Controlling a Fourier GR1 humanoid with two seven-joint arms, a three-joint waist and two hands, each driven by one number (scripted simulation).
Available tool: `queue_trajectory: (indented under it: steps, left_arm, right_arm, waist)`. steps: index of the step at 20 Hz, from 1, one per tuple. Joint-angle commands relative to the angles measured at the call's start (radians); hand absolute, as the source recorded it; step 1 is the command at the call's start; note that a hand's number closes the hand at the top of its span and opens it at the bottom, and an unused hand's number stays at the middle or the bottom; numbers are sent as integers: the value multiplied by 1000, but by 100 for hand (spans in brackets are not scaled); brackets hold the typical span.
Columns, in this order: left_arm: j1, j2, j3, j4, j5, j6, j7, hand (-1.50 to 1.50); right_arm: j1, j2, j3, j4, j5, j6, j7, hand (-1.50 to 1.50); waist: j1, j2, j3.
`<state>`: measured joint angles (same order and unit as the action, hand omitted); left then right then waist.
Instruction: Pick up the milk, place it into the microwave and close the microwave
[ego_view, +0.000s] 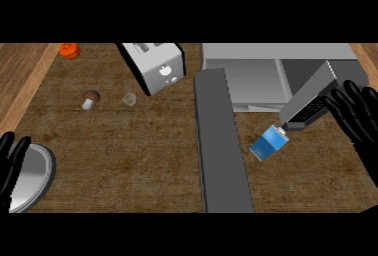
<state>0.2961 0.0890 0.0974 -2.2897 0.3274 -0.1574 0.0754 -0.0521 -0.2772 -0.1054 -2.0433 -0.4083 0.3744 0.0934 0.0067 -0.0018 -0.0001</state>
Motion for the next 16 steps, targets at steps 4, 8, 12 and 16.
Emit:
queue_trajectory:
  steps: [4,8,12,16]
  left_arm:
    - [201,2,83,-111,109,-118,-26,-150]
    - [237,0,136,-133,165,-160,-30,-150]
    - [276,-15,140,-203,210,-156,7,-150]
    - [331,-25,186,-161,209,-233,-58,-150]
  right_arm:
    - [72,13,-15,76,116,67,-110,-150]
    - [15,65,13,203,201,4,-125,-150]
    - [-15,79,24,348,333,-31,-228,-150]
    - [2,58,-30,425,338,-27,-289,-150]
  waist:
    - [3,-1,0]
    - [7,0,0]
    - [13,1,1]
    - [8,0,0]
